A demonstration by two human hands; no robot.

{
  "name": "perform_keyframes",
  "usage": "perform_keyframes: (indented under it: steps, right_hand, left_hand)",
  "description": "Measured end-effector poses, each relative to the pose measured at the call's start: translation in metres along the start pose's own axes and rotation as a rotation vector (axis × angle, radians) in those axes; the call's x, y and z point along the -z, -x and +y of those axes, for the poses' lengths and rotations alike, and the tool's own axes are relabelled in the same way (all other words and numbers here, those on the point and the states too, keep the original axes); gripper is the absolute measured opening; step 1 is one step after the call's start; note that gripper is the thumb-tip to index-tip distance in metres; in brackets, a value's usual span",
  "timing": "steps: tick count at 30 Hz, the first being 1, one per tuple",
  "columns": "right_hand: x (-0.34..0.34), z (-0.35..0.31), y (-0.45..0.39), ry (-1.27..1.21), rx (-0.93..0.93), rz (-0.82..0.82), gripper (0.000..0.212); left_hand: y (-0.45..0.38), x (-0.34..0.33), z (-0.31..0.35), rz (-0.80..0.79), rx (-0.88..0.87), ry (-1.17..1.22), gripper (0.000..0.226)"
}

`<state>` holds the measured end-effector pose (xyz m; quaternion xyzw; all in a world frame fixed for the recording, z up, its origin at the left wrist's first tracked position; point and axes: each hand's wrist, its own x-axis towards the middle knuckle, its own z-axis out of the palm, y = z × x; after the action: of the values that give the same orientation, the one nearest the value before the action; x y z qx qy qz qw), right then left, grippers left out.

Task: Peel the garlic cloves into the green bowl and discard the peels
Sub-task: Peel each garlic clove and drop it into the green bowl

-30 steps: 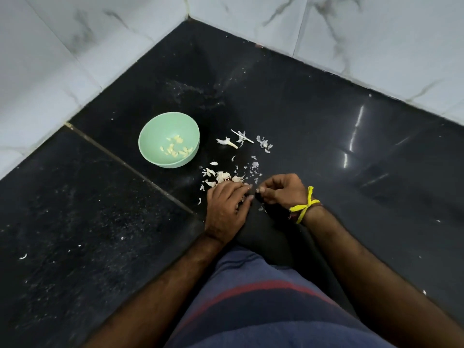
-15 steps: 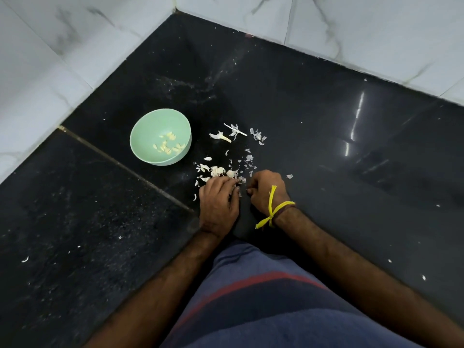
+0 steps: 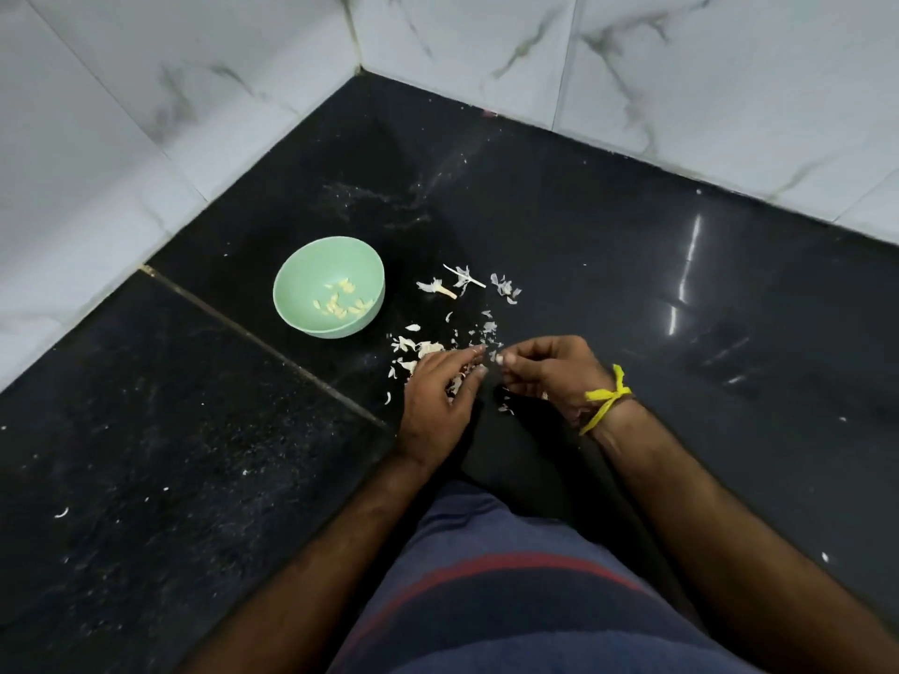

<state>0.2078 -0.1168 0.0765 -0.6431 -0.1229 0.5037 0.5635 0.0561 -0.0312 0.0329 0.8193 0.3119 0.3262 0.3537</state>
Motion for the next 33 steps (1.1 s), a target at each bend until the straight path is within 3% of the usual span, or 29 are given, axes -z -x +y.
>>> perform_keyframes:
  steps: [5, 8, 15, 19, 26, 33]
  right_hand:
    - [-0.005, -0.023, 0.012, -0.217, 0.054, -0.137, 0.017]
    - [-0.008, -0.026, 0.015, -0.213, 0.093, -0.151, 0.006]
    - [-0.005, -0.025, 0.022, -0.062, 0.278, -0.197, 0.021]
    - [-0.004, -0.023, 0.020, 0.037, 0.401, -0.169, 0.008]
    - [-0.004, -0.024, 0.020, 0.048, 0.404, -0.159, 0.014]
    - [-0.006, -0.022, 0.019, 0.022, 0.375, -0.186, 0.011]
  left_hand:
    - [-0.017, 0.013, 0.032, -0.024, 0.197, 0.364, 0.022]
    - [-0.021, 0.019, 0.045, -0.012, 0.213, 0.443, 0.022]
    - [-0.017, 0.026, 0.050, 0.032, 0.222, 0.410, 0.017]
    - [-0.016, 0.030, 0.049, 0.023, 0.133, 0.335, 0.015]
    - [-0.021, 0.032, 0.043, 0.066, -0.104, 0.088, 0.008]
    - [-0.016, 0.026, 0.042, 0.060, -0.027, 0.109, 0.010]
